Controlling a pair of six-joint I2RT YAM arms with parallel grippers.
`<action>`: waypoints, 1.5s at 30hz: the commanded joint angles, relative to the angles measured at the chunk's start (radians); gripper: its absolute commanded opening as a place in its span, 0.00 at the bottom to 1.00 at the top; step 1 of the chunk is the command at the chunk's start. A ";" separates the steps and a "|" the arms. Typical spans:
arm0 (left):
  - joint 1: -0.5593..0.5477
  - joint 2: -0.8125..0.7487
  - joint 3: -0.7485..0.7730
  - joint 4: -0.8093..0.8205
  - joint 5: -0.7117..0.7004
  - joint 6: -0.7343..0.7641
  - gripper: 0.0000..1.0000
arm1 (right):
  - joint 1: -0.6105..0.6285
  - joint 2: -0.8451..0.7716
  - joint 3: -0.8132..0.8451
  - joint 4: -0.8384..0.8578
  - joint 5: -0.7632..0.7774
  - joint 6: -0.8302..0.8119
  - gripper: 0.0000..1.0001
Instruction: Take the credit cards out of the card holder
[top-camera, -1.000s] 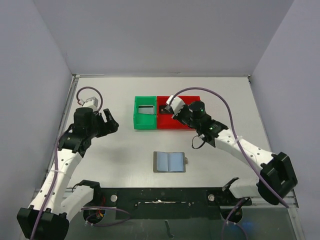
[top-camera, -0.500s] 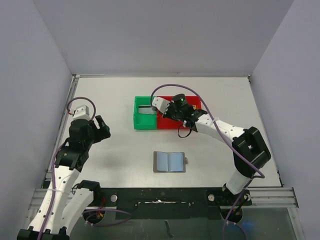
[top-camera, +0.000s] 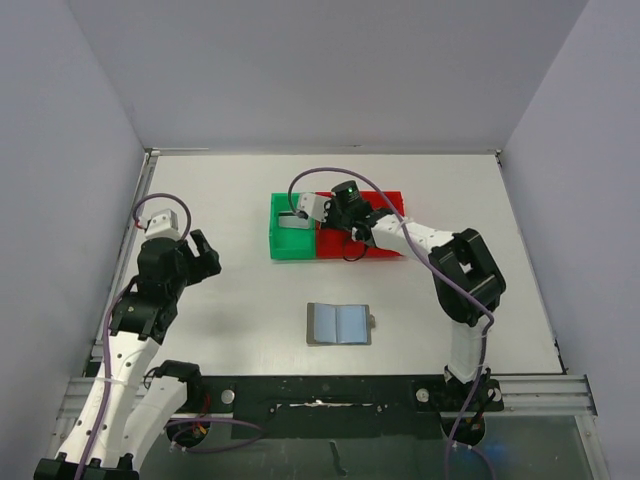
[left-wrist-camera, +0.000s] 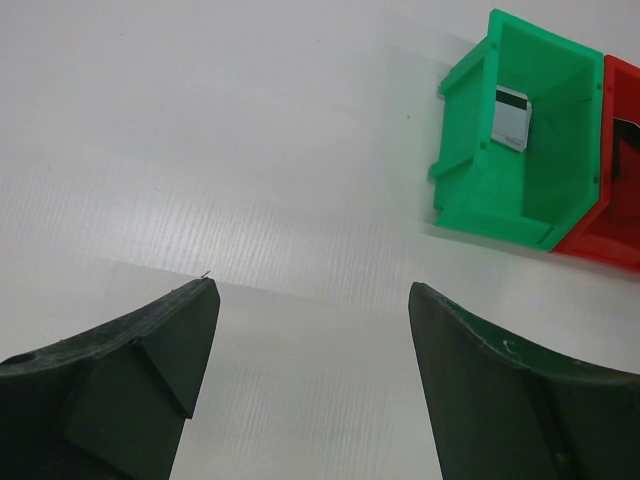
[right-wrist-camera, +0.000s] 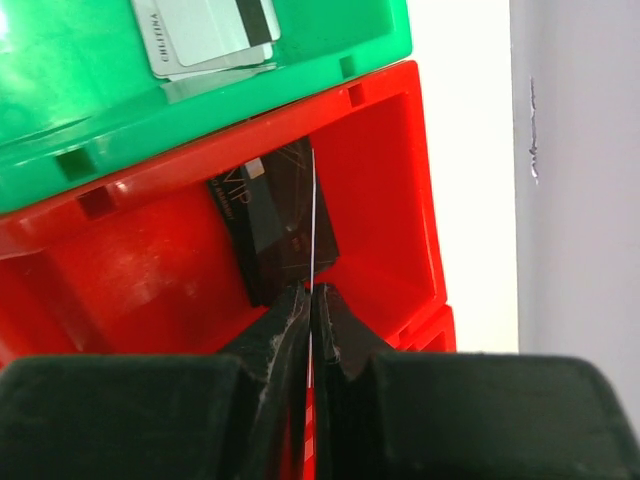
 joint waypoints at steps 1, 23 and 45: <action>0.002 0.002 0.019 0.050 0.003 0.011 0.76 | -0.008 0.026 0.065 0.067 0.034 -0.080 0.00; 0.002 0.017 0.019 0.048 0.013 0.012 0.76 | -0.014 0.074 0.061 0.092 -0.013 -0.168 0.21; 0.001 -0.010 0.017 0.048 0.019 0.015 0.71 | -0.047 0.079 0.144 -0.032 -0.093 -0.093 0.37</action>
